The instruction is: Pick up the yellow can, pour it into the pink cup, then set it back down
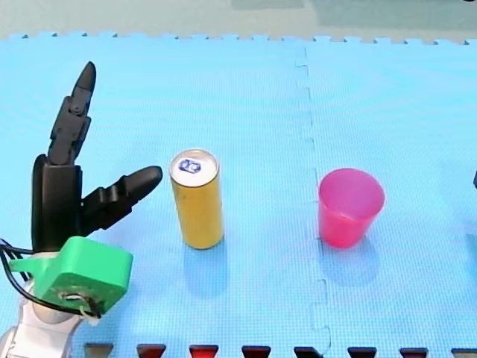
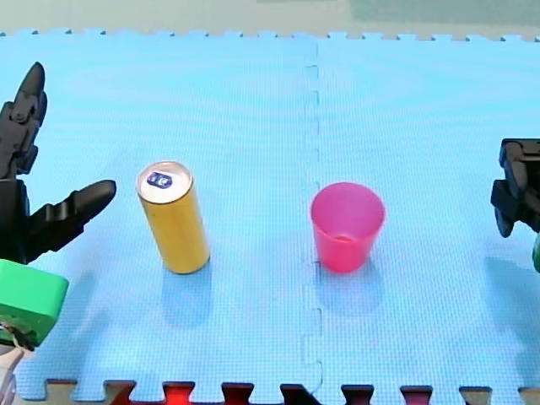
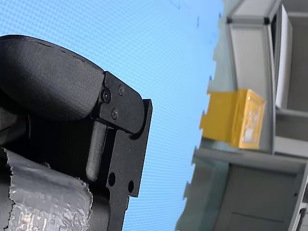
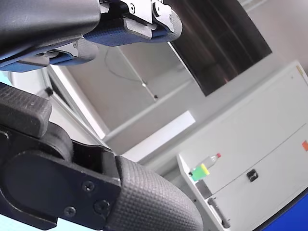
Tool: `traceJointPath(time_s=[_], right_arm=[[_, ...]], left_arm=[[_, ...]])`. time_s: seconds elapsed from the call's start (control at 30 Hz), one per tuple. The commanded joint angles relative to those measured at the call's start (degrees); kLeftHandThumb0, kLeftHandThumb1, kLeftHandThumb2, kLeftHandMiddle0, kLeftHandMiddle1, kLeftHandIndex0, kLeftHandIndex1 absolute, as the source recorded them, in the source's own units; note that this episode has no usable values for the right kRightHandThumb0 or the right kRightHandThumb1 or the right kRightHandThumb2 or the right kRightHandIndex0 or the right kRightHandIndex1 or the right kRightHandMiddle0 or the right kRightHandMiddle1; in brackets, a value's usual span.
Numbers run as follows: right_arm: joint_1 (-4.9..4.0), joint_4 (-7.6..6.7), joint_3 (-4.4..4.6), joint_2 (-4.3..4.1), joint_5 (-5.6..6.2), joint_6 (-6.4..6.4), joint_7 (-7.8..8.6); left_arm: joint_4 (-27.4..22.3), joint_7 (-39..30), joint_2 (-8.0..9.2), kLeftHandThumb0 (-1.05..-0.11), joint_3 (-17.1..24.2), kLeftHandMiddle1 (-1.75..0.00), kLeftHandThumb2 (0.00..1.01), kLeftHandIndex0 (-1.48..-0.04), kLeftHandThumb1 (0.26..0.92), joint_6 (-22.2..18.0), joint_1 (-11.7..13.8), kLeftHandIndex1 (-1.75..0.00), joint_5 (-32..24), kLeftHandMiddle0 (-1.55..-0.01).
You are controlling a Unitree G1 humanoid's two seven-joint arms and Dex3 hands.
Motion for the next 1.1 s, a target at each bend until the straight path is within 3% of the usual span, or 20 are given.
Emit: traceJointPath(time_s=[0.0,0.67,0.77,0.83,1.07], right_arm=[[-0.15,-0.1,-0.16,-0.35,0.3,0.28,0.1],[-0.1,-0.13,-0.56,-0.43,0.58,0.52,0.47],[-0.08,-0.17,-0.57,-0.45,0.6,0.49,0.51],[-0.02,-0.22,-0.58,-0.48,0.62,0.45,0.53],[0.12,-0.17,-0.99,-0.54,1.04,0.57,0.71]], left_arm=[[0.1,-0.1,0.18,-1.048,-0.1,0.0,0.04,-0.26,0.921,0.1,-0.3,-0.01,-0.3,-0.31],[0.7,-1.2,0.38,-1.048,-0.4,0.0,0.06,-0.26,0.921,1.3,-0.6,0.0,-1.5,-0.31],[-0.5,-7.1,0.19,-1.048,-0.6,-0.01,0.06,-0.26,0.921,5.1,-0.2,0.0,-6.0,-0.33],[-1.5,-12.1,-0.01,-1.048,-0.6,-0.02,0.03,-0.26,0.88,7.3,0.0,0.0,-10.2,-0.35],[1.8,-22.6,-1.34,-1.048,0.5,-0.02,0.0,-0.25,0.826,9.3,-0.6,0.0,-19.0,-0.36]])
